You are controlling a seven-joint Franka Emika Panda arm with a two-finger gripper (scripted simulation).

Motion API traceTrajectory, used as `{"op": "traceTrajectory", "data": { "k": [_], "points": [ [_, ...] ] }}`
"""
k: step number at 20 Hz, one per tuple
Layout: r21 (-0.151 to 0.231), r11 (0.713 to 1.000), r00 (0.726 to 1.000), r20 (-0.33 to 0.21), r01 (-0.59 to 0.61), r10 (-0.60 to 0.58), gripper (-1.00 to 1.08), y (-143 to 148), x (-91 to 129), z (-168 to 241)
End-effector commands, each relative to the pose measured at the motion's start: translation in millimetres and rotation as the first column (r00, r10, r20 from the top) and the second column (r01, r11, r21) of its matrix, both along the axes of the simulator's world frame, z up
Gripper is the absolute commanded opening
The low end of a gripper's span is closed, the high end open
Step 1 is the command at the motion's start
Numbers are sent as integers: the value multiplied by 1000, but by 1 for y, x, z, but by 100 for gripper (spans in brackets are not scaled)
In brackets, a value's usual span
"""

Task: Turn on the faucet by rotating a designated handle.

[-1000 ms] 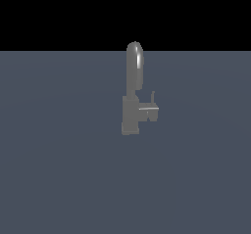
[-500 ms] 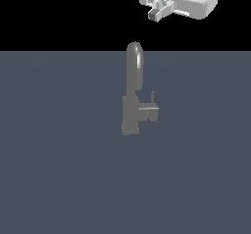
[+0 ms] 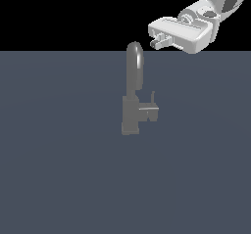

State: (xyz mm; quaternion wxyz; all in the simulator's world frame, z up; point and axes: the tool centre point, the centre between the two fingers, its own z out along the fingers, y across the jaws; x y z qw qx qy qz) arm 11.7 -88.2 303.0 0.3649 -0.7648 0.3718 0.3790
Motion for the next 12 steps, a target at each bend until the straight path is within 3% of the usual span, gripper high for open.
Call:
{"op": "traceTrajectory", "data": {
  "k": [1, 7, 12],
  "points": [
    [51, 997, 998, -51, 49, -47, -100, -4, 8, -19],
    [164, 969, 970, -190, 185, -153, -100, -10, 22, -70],
    [231, 929, 930, -298, 290, -216, -100, -10, 28, -109]
  ]
}}
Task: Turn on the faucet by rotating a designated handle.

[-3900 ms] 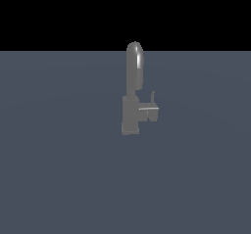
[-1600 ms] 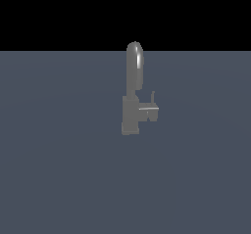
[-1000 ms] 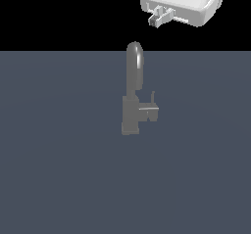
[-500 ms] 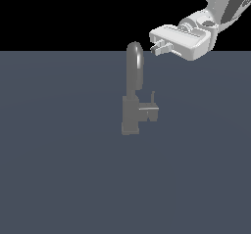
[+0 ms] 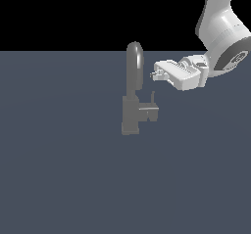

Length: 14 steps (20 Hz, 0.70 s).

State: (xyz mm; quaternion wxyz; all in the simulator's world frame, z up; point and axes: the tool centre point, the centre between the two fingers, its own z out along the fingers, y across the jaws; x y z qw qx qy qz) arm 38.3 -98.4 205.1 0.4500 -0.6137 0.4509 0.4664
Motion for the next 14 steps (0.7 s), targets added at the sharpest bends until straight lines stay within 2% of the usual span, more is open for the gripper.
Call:
{"op": "traceTrajectory", "data": {
  "k": [1, 7, 14],
  "points": [
    [44, 998, 998, -45, 44, -42, -100, 1, 3, -18],
    [111, 986, 986, -125, 121, -107, -100, 4, 4, -49],
    [135, 979, 979, -155, 151, -130, -100, 7, 4, -61]
  ]
}}
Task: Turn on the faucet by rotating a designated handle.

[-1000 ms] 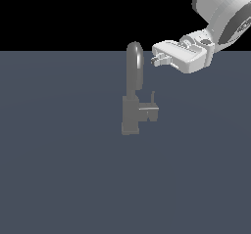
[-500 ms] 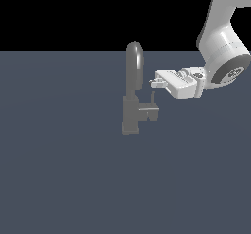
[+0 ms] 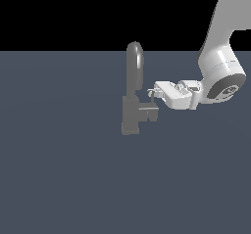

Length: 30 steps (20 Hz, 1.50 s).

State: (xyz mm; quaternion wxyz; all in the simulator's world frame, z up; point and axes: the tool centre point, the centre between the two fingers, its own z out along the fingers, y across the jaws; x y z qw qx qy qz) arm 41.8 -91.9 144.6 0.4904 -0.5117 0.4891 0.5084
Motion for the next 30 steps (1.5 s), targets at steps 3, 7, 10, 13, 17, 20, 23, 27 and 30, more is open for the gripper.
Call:
{"op": "traceTrajectory", "data": {
  "k": [3, 7, 10, 13, 17, 20, 23, 27, 30],
  "points": [
    [2, 1000, 1000, 0, 2, -2, -100, 1, 0, 0],
    [2, 1000, 1000, -1, 2, -2, -100, 0, -4, 1],
    [2, 1000, 1000, -1, 2, -2, -100, 0, -12, 2],
    [2, 1000, 1000, -1, 2, -2, -100, 0, -19, 4],
    [2, 1000, 1000, -1, 2, -2, -100, 0, -30, 7],
    [2, 1000, 1000, -1, 2, -2, -100, -1, -38, 8],
    [2, 1000, 1000, -1, 2, -2, -100, -1, -47, 10],
    [-3, 1000, 1000, 11, 6, -6, -100, -1, -46, 11],
    [-2, 1000, 1000, 8, 5, -5, -100, -1, -57, 5]
  ]
}}
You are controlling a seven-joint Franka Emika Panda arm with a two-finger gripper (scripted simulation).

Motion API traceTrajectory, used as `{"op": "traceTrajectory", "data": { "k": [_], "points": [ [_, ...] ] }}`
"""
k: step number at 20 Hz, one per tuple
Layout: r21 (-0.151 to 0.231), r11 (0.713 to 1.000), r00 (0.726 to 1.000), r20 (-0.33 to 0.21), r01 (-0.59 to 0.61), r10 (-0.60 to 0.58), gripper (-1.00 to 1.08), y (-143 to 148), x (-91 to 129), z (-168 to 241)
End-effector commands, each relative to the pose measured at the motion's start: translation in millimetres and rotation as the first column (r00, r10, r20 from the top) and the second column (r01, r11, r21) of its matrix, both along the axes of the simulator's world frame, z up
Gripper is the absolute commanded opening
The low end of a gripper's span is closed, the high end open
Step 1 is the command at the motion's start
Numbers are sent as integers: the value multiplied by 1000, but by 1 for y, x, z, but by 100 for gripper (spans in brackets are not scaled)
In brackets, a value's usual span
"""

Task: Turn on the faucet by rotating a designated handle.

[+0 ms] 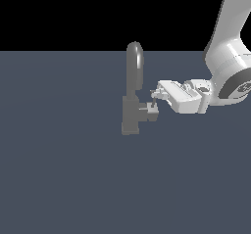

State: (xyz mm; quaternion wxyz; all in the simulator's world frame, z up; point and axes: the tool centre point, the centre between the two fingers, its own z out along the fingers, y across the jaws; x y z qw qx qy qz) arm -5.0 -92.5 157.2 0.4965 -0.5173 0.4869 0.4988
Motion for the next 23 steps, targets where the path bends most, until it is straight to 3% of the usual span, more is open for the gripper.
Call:
{"op": "traceTrajectory", "data": {
  "k": [1, 10, 11, 12, 23],
  "points": [
    [5, 1000, 1000, -16, -3, 3, -100, -1, -14, -10],
    [8, 1000, 1000, -23, -5, 6, -100, -2, -49, -29],
    [8, 1000, 1000, -23, -5, 6, -100, -2, -49, -29],
    [1, 1000, 1000, 11, -5, 5, -100, -1, -35, -14],
    [8, 1000, 1000, -22, -6, 6, -100, -3, -61, -80]
  ]
}}
